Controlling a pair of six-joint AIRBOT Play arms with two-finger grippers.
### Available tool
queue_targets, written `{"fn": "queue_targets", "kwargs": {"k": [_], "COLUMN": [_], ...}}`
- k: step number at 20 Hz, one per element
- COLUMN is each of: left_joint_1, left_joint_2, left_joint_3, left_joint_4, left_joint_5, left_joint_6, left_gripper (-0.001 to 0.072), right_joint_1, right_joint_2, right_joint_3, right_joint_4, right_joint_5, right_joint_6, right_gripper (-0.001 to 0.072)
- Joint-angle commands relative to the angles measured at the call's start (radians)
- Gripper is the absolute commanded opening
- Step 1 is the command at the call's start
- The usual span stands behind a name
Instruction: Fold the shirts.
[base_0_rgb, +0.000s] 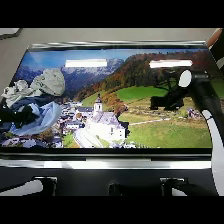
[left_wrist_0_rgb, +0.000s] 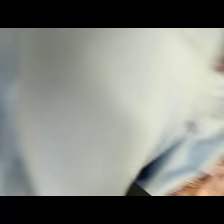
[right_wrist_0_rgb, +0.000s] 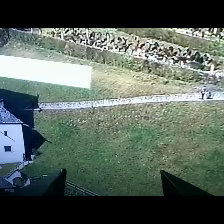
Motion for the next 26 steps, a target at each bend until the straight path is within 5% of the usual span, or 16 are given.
{"fn": "queue_targets", "kwargs": {"k": [1,5,9,14,19,20,21,22,26], "left_joint_1": [-0.060,-0.292,-0.684,-1.053,-1.135,-1.126,-1.109,-1.075,-0.855], "left_joint_2": [0.145,0.444,0.596,0.478,0.155,0.085,0.024,-0.029,-0.051], "left_joint_3": [0.110,0.156,0.155,0.136,0.090,0.095,0.116,0.157,0.324], "left_joint_4": [-0.261,-0.479,-0.493,-0.329,-0.170,-0.167,-0.167,-0.166,-0.061], "left_joint_5": [-0.033,0.059,0.258,0.327,0.156,0.137,0.106,0.043,-0.223], "left_joint_6": [0.169,0.178,0.137,0.099,0.113,0.146,0.152,0.152,0.151], "left_gripper": [0.0031,0.0030,0.0030,0.0030,0.0033,0.0107,0.0457,0.0652,0.0652], "right_joint_1": [0.001,0.001,0.001,0.001,0.001,0.001,0.001,0.001,0.001], "right_joint_2": [0.066,0.203,0.377,0.575,0.612,0.597,0.576,0.551,0.400], "right_joint_3": [0.034,0.071,0.087,0.087,0.081,0.071,0.059,0.045,-0.069], "right_joint_4": [-0.061,-0.088,-0.092,-0.134,-0.134,-0.132,-0.130,-0.129,-0.039], "right_joint_5": [0.020,0.006,-0.004,0.012,0.155,0.187,0.208,0.217,0.188], "right_joint_6": [-0.019,-0.019,-0.018,0.064,0.092,0.097,0.097,0.098,0.067], "right_gripper": [0.0657,0.0657,0.0657,0.0604,0.0605,0.0605,0.0607,0.0611,0.0647]}}
